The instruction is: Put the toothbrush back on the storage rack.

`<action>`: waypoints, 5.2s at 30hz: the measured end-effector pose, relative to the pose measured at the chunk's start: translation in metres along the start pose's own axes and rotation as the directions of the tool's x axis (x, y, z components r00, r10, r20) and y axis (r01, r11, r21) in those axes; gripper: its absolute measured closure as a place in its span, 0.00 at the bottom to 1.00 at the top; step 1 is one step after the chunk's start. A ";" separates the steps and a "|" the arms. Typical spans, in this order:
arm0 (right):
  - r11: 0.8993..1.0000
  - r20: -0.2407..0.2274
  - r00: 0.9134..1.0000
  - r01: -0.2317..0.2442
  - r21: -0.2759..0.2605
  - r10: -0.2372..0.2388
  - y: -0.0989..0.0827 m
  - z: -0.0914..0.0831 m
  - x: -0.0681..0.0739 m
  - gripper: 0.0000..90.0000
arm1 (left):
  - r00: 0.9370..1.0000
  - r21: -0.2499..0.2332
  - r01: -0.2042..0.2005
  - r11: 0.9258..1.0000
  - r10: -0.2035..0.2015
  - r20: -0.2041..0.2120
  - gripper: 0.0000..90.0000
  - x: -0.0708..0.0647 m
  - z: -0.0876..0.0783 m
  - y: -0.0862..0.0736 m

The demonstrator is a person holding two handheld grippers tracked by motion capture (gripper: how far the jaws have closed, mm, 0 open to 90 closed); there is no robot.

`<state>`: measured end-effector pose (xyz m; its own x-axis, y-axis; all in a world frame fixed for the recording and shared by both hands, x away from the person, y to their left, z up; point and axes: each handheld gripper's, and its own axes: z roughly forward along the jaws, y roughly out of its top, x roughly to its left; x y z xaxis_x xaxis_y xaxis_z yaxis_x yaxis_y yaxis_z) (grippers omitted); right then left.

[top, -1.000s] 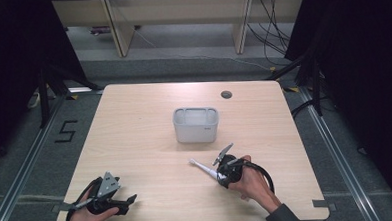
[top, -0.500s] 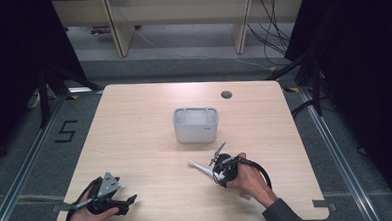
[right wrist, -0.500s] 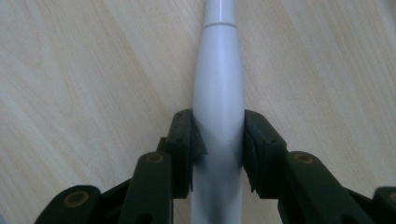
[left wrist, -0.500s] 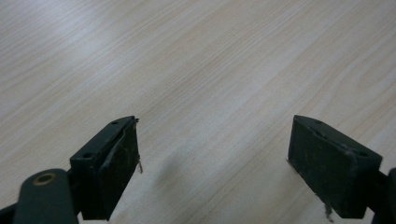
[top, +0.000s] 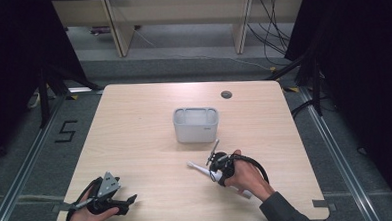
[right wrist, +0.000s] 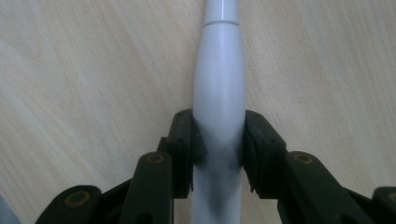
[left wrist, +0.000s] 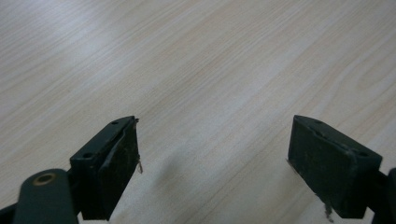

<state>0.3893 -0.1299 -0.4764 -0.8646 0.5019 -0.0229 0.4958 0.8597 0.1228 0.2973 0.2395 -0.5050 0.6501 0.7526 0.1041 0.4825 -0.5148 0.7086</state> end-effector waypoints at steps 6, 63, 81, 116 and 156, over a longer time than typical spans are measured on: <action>1.000 -0.014 1.000 -0.003 -0.011 0.003 -0.001 -0.001 0.000 0.74 | 1.000 -0.007 0.001 1.000 -0.001 0.000 0.18 0.000 0.001 0.000; 0.620 -0.078 0.992 -0.122 -0.775 0.098 -0.042 -0.055 -0.024 0.74 | 1.000 -0.007 0.002 1.000 -0.002 -0.001 0.18 0.001 0.001 -0.001; 0.523 -0.109 0.983 -0.173 -0.835 0.150 -0.028 -0.068 -0.046 0.74 | 1.000 -0.006 0.005 1.000 -0.005 -0.001 0.18 0.000 0.001 -0.001; 0.423 -0.137 0.965 -0.223 -0.878 0.224 -0.003 -0.106 -0.077 0.74 | 1.000 -0.008 0.003 1.000 -0.003 0.001 0.18 0.001 0.002 -0.001; 0.351 -0.136 0.923 -0.269 -0.897 0.360 0.038 -0.098 -0.117 0.74 | 1.000 0.016 -0.024 1.000 0.024 0.008 0.18 0.002 -0.001 -0.001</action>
<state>0.5015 -0.1653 -0.3723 -0.6307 0.7599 0.1577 0.3330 0.0815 0.9394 0.2977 0.2418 -0.5049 0.6663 0.7367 0.1150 0.4762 -0.5391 0.6947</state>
